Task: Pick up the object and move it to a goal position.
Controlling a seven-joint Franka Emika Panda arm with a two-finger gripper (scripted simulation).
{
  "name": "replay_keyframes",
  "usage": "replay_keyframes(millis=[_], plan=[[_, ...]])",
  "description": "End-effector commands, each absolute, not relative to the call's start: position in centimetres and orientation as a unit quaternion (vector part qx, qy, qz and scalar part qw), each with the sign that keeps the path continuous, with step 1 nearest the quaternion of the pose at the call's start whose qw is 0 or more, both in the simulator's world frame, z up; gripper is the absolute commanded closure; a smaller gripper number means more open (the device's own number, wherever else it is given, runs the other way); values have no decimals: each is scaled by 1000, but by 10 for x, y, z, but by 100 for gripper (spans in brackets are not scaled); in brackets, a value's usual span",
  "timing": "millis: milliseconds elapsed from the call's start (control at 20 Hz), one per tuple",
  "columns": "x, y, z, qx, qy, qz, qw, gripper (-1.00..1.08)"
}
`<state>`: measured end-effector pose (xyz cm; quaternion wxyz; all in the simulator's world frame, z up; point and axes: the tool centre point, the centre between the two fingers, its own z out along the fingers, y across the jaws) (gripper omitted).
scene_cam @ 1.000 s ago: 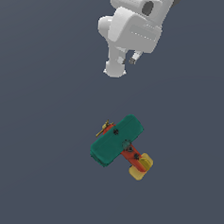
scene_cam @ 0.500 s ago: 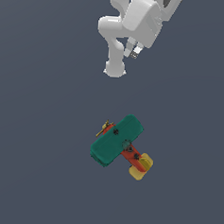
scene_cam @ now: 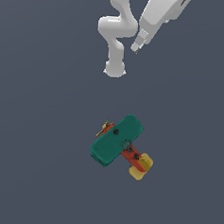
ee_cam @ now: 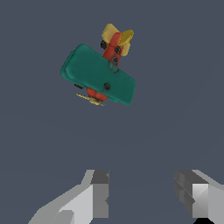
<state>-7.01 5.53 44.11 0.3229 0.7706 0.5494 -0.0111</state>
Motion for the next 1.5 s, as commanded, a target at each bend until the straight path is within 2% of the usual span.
replay_keyframes(millis=[0, 750, 1450], plan=[[-70, 58, 444, 749, 568, -23, 340, -20], [-65, 78, 453, 607, 663, -114, 424, -20], [-58, 98, 444, 452, 724, -226, 470, -20]])
